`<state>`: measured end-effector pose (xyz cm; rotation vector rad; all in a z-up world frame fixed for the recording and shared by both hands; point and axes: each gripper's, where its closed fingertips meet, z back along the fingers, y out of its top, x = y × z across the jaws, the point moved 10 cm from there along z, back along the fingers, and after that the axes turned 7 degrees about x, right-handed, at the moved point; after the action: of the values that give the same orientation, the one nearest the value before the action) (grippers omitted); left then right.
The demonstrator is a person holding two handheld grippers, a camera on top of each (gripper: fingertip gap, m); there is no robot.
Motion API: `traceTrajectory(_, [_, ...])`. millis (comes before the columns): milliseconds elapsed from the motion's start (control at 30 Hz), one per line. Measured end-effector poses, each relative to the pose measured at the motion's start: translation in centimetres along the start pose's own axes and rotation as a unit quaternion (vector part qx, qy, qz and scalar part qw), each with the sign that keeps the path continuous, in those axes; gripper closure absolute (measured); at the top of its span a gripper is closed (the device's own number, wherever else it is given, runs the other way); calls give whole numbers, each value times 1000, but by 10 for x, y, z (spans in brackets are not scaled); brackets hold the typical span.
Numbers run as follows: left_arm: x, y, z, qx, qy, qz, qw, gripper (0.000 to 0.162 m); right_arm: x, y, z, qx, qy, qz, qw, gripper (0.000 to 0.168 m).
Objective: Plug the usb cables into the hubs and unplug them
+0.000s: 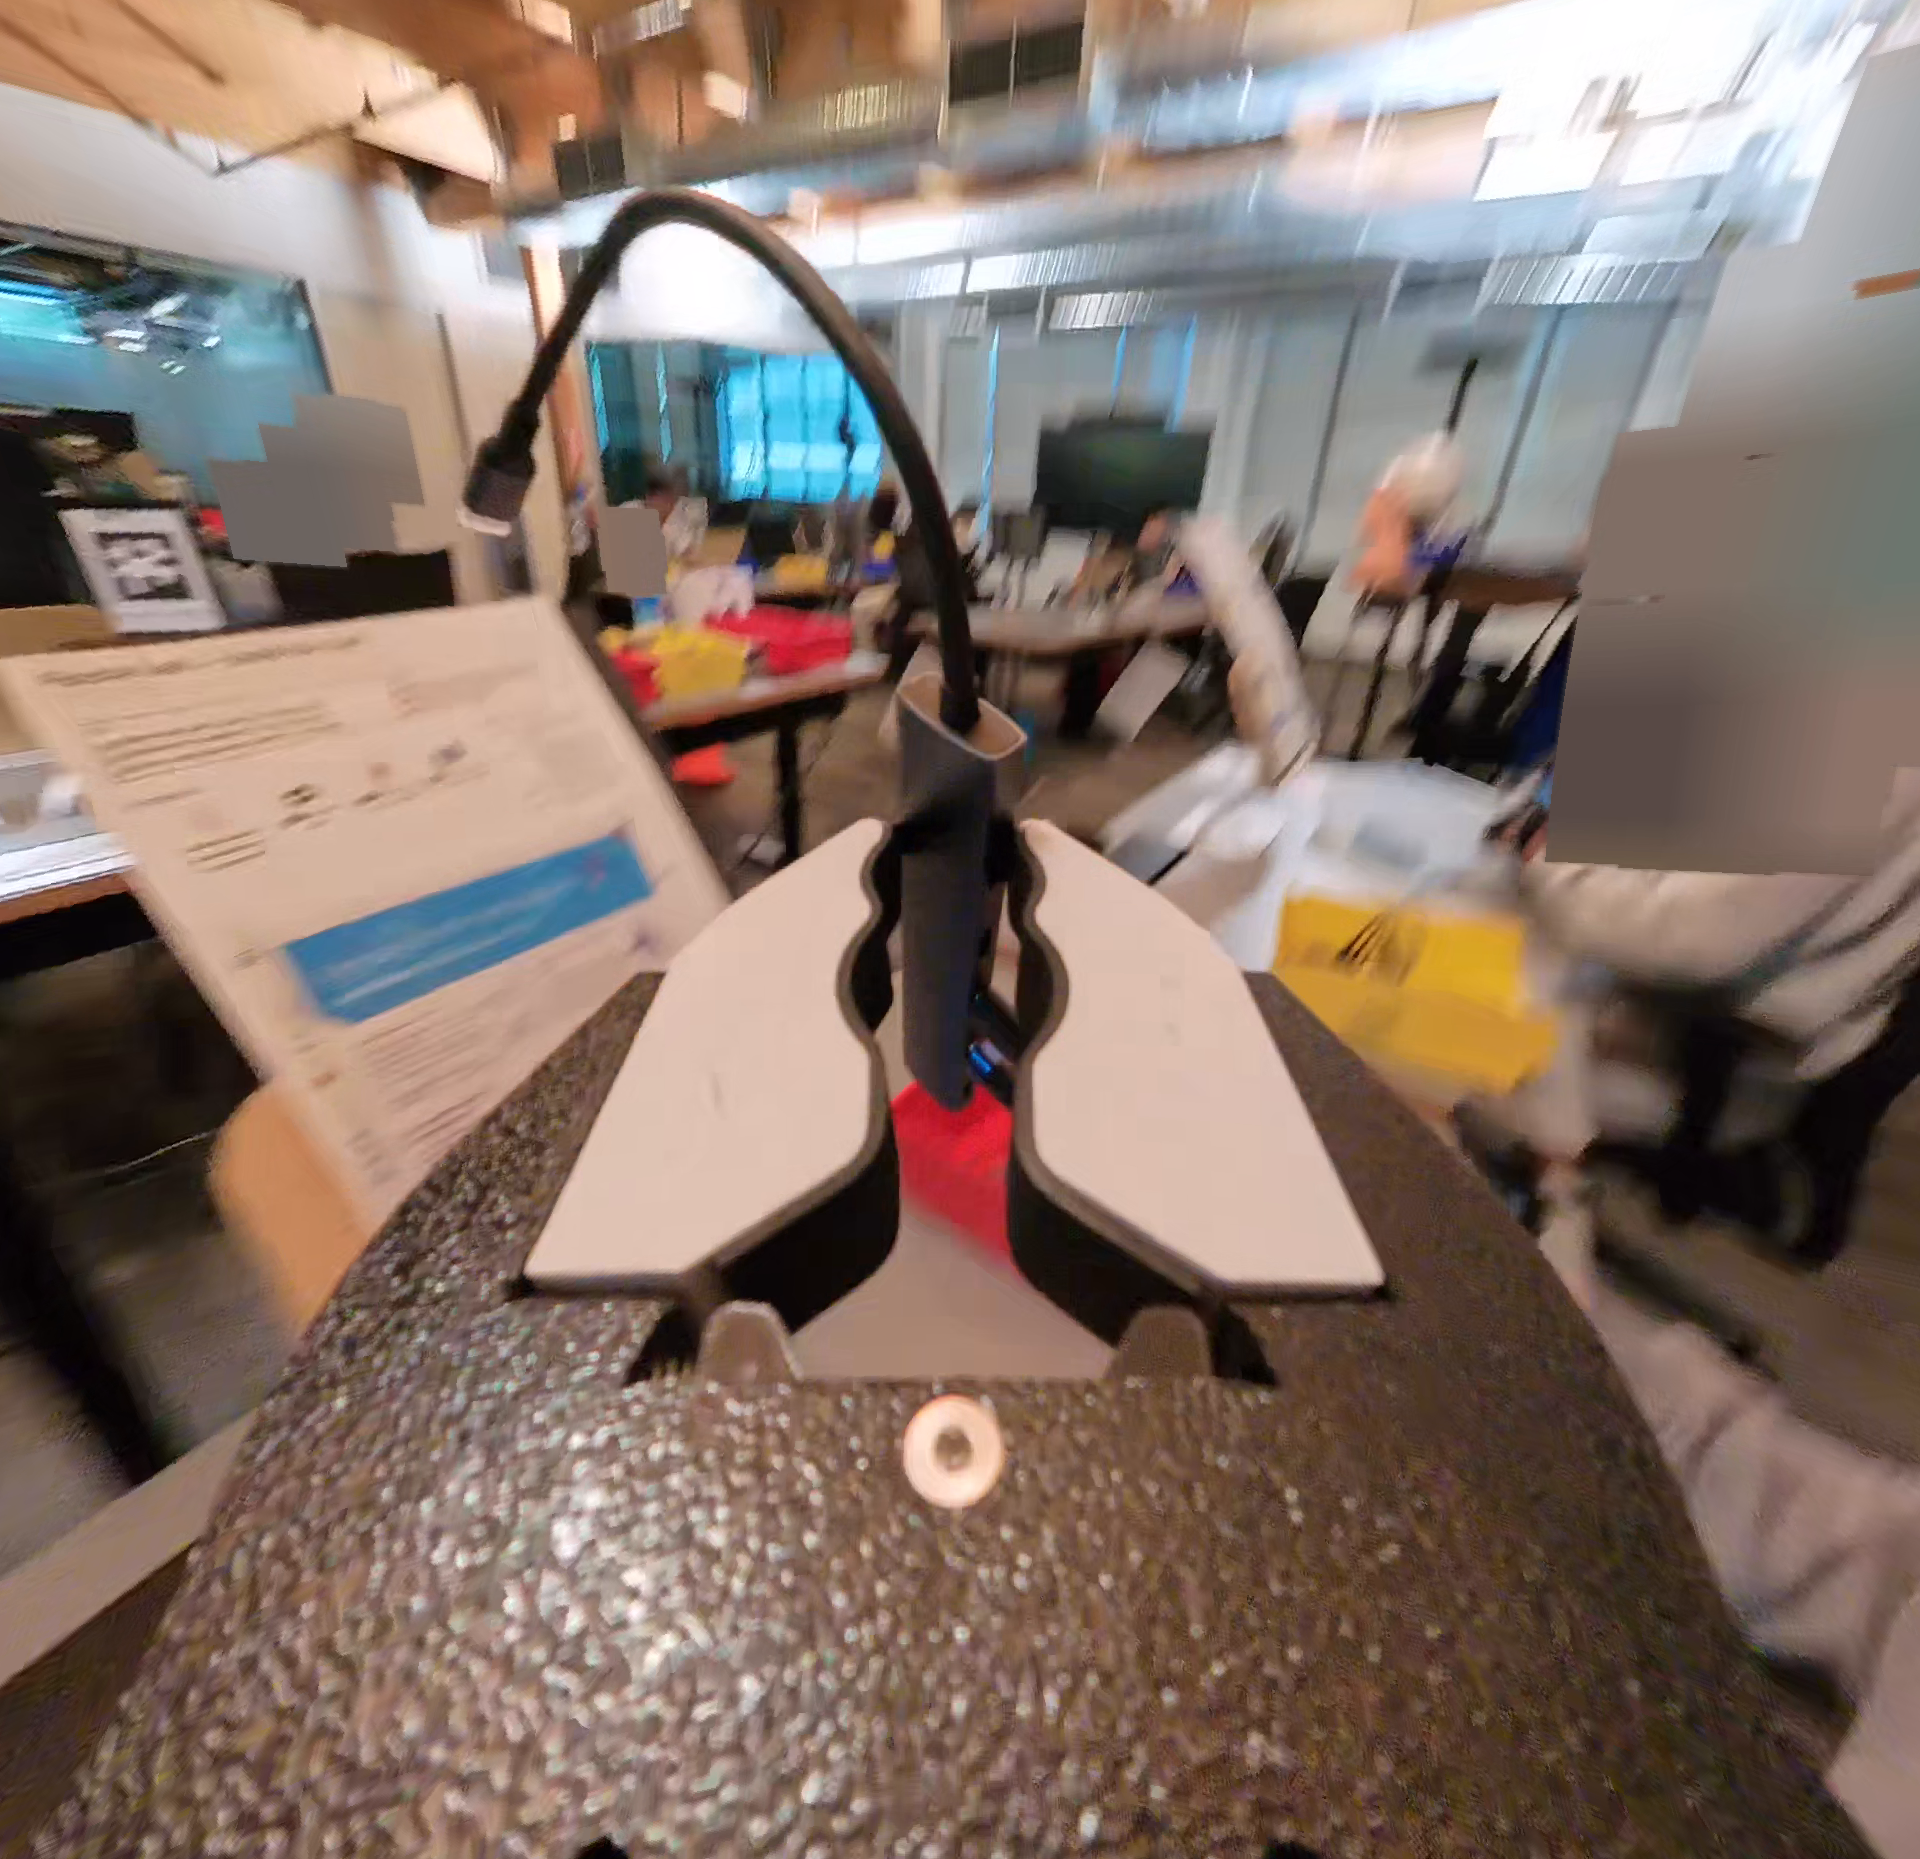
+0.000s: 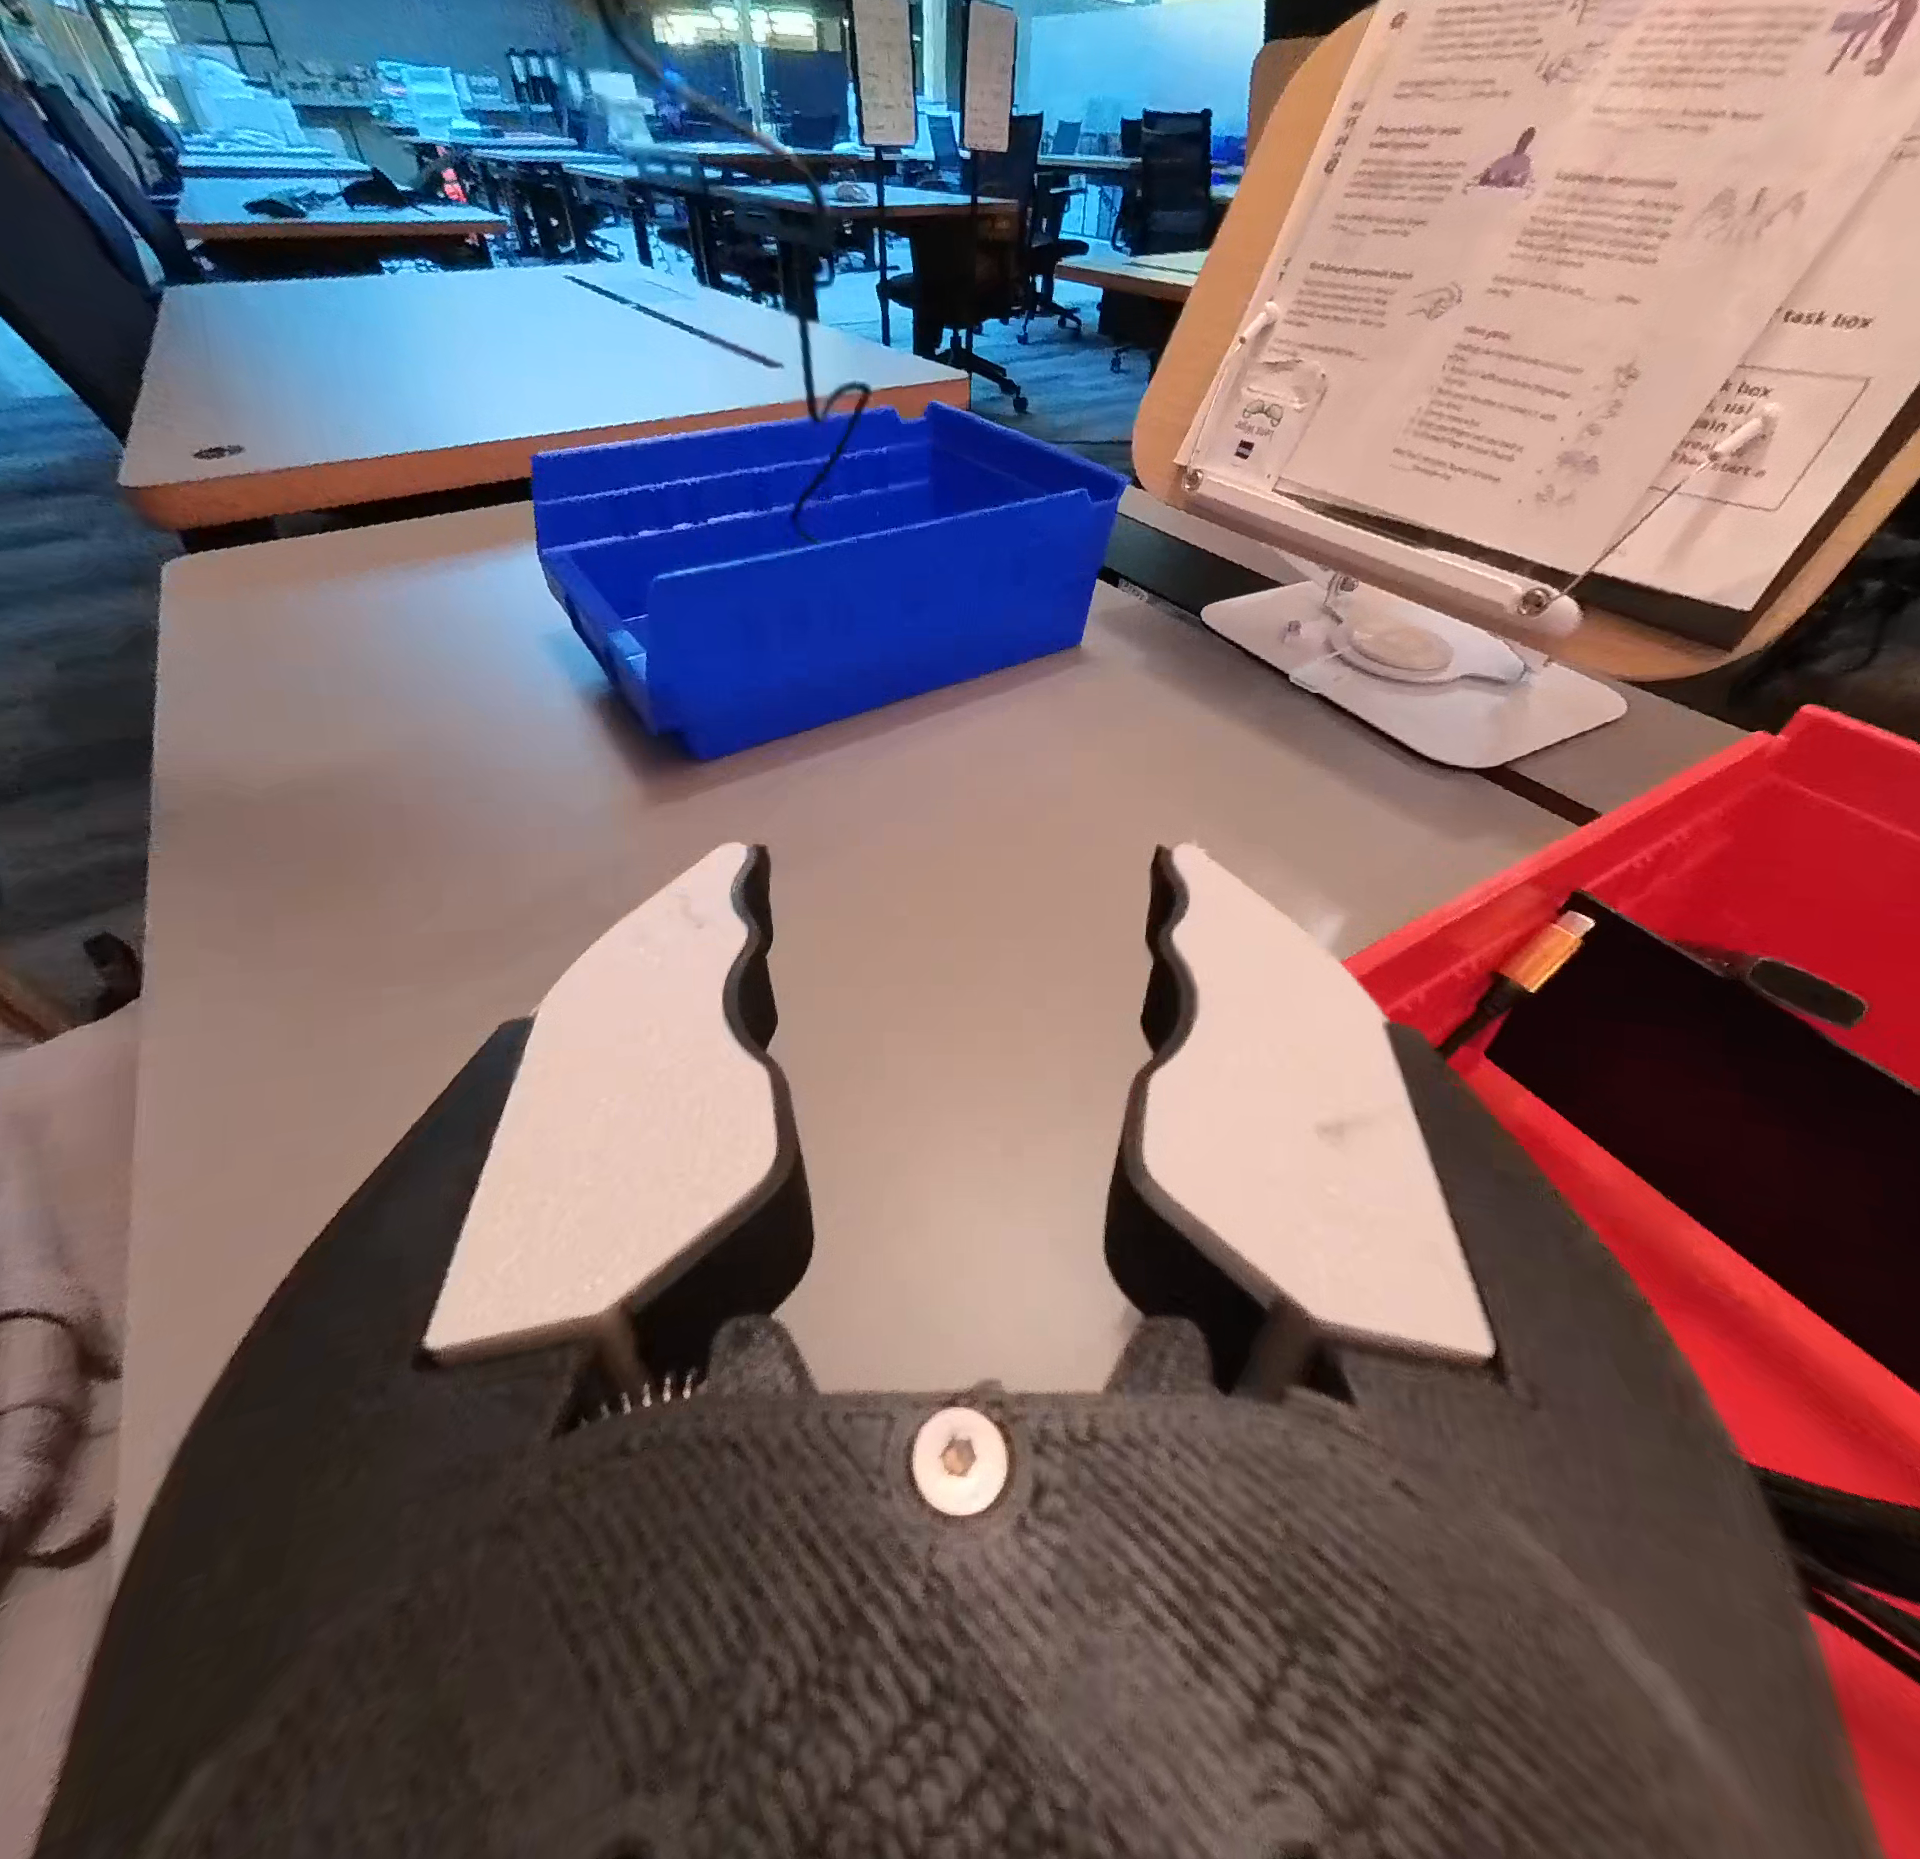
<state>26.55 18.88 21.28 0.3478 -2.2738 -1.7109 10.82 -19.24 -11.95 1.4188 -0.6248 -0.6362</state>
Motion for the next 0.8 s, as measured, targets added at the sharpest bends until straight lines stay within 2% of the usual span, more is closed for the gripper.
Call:
traceTrajectory(100, [10, -1, -19, 86, 5, 116, 989, 147, 1, 8, 5, 28, -19, -2, 999, 100])
traceTrajectory(167, [14, -29, -34, 91, -17, 165, 982, 151, 3, 14, 6, 61, -47, -8, 997, 103])
traceTrajectory(300, [34, -127, -61, 26, -56, 262, 963, 152, 2, 20, 7, 106, -84, 0, 991, 105])
traceTrajectory(400, [54, -209, -65, 29, -42, 350, 935, 152, -5, 24, 0, 115, -112, 35, 986, 105])
traceTrajectory(467, [64, -260, -61, 49, -22, 424, 904, 152, -14, 22, -9, 105, -108, 83, 985, 104])
traceTrajectory(567, [77, -325, -52, 73, 10, 534, 842, 153, -27, 13, -25, 66, -89, 164, 980, 102])
traceTrajectory(667, [90, -361, -43, 96, 27, 595, 798, 153, -31, 7, -30, 51, -81, 208, 973, 102])
traceTrajectory(800, [107, -377, -36, 115, 27, 615, 779, 153, -32, 8, -24, 104, -33, 192, 975, 113])
